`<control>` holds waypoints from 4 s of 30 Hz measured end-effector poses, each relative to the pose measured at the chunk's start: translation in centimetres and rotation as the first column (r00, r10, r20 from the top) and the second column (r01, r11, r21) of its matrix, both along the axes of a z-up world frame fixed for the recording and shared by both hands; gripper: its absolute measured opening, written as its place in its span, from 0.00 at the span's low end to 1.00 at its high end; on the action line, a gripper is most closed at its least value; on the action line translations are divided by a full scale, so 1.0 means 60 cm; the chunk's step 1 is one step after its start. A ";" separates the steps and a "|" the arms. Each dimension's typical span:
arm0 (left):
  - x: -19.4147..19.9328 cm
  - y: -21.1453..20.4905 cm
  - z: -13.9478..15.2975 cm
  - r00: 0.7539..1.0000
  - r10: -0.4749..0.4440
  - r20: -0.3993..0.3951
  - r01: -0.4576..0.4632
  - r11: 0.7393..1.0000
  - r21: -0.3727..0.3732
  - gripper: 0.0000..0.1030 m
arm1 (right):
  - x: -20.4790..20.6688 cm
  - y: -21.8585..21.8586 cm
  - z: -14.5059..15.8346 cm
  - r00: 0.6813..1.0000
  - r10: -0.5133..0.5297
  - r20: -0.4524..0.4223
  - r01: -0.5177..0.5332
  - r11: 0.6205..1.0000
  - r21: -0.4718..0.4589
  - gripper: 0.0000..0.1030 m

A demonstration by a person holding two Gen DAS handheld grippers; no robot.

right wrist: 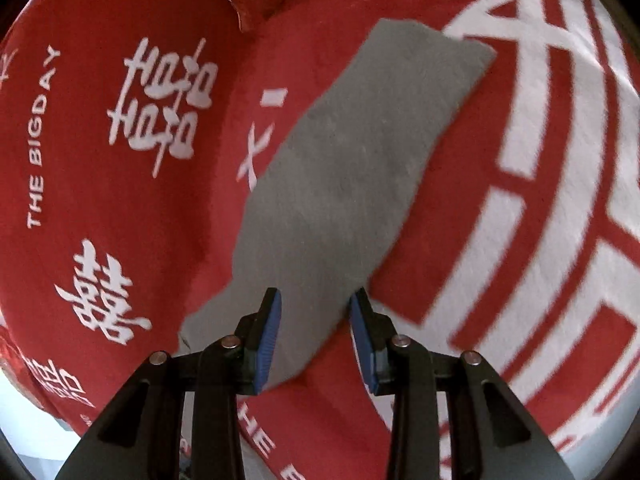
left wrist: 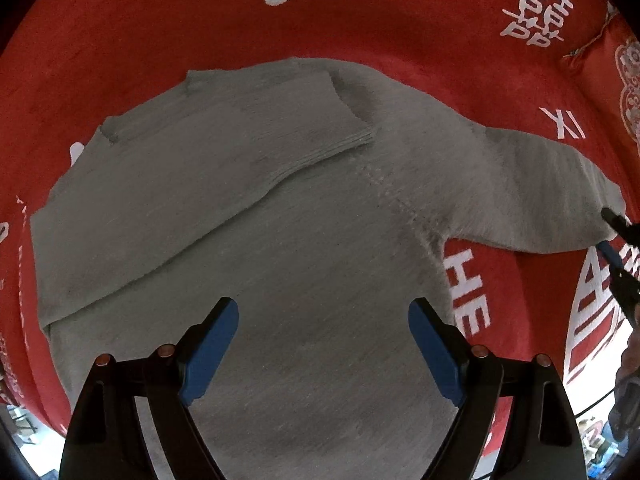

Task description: Fold small clothes

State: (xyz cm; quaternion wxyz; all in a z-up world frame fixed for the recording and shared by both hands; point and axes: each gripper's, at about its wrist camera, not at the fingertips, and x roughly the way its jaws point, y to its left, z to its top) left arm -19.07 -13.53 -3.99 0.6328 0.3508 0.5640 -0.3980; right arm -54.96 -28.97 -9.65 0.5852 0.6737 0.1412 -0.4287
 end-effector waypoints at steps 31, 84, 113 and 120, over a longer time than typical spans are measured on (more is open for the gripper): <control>0.239 0.118 0.009 0.938 0.309 0.155 -0.306 0.951 -0.045 0.85 | 0.589 0.064 0.169 0.598 0.801 0.036 -0.743 0.570 -0.351 0.08; 0.389 0.283 0.027 0.904 0.412 0.110 -0.400 0.909 -0.122 0.85 | 0.511 0.159 0.065 0.750 0.631 -0.196 -0.633 0.772 0.060 0.52; 0.349 0.263 -0.004 0.945 0.260 0.199 -0.273 0.961 0.041 0.94 | 0.438 0.104 0.073 0.654 0.688 -0.315 -0.692 0.712 0.118 0.44; 0.324 0.274 0.001 0.953 0.266 0.145 -0.278 0.958 0.068 0.94 | 0.473 0.164 0.082 0.607 0.745 -0.276 -0.743 0.655 0.134 0.46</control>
